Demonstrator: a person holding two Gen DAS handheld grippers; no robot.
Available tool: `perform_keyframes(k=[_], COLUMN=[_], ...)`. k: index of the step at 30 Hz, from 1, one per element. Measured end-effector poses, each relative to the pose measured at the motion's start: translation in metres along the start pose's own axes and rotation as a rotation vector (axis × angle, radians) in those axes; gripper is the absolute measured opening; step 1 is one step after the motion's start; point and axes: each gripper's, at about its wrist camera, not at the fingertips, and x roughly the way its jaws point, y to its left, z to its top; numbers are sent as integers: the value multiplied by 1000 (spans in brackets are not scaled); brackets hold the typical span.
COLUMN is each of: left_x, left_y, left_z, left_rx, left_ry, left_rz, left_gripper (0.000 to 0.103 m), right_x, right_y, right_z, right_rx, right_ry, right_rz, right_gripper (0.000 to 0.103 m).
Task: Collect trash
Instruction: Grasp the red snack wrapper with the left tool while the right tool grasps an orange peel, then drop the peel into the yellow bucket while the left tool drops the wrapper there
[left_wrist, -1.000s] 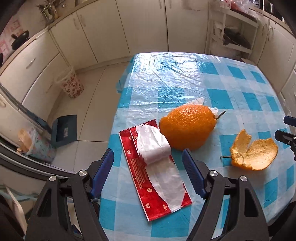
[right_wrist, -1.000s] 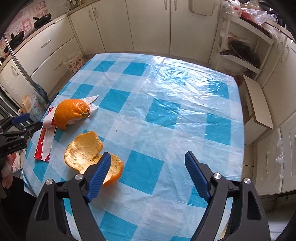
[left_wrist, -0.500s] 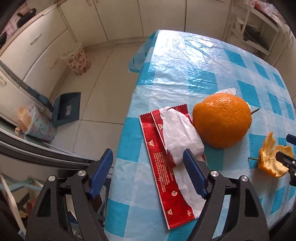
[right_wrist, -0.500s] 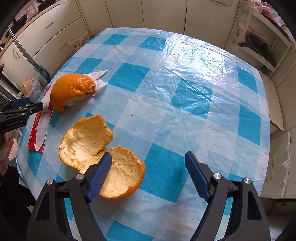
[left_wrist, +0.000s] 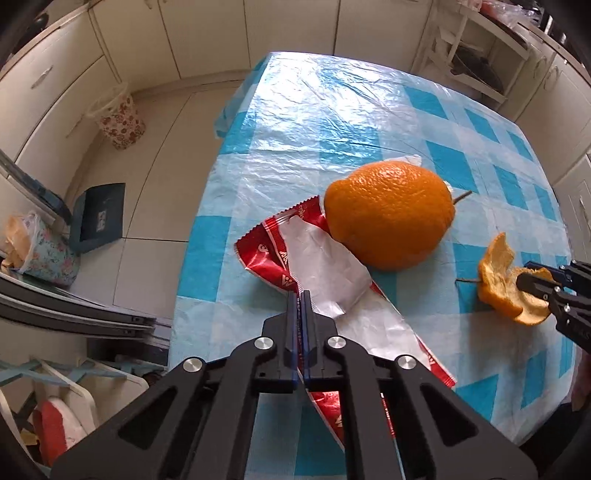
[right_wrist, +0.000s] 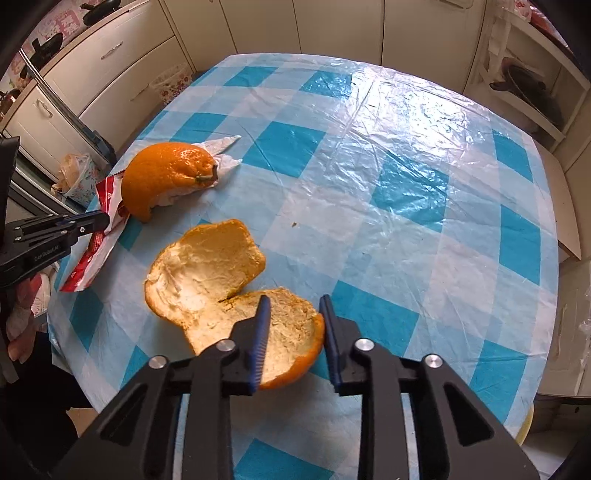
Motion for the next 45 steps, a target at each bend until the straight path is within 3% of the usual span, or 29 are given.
perform_keyframes(k=[2,6,13,15,16,17,19,21,22,24,28,30,31,32,34,36,45], left_x=[-10,-25,-36,-29,-26,-23,-17,-15,-13,-9,-3,-2,-3,-4,-5,-6,-33], left_y=[-1,0,-14,-20,-23,-24,-25,-24,-24,-24,-35,-43,-48,-54,-61,-66,-87], left_z=[-6,-21,-34,-35,-36,-36,-35,-33,-31,-29,-25,-26,-27,-28,-30,-30,-32], left_rx=[26,67,141,173,187,197,197,185,178,169,181,195,207,227,243,251,295], left_ry=[-7,-8,-21,4,11,17,34,31,24,24,8,-3,-14,-25,-22,-24,-95], left_rz=[-50,-121,-147,-135,-111,-91,-73,-54,-41,-29,-9,-16,-20,-28,-61,-76,-231], left_gripper=[1,1,1,1,2,3,11,27,40,45,52,52,43,25,7,2,1], right_x=[-5,-18,-29,-24,-22,-21,-17,-14,-13,-12,-14,-18,-20,-22,-26,-30,-55], right_y=[-3,-10,-22,-20,-19,-17,-12,-10,-10,-11,-15,-17,-17,-18,-19,-21,-44], right_z=[-3,-11,-17,-17,-18,-19,-21,-23,-24,-26,-29,-32,-33,-33,-35,-37,-47], right_rx=[1,6,49,46,45,36,8,0,-6,-9,-13,-7,-7,-7,-5,0,49], right_ry=[-1,-15,-23,-1,2,6,25,34,39,45,41,29,23,15,4,-6,-61], right_rz=[7,7,37,54,53,49,45,41,41,42,39,43,44,41,39,41,19], right_gripper=[13,12,12,24,43,52,53,53,53,53,27,22,19,18,16,14,11])
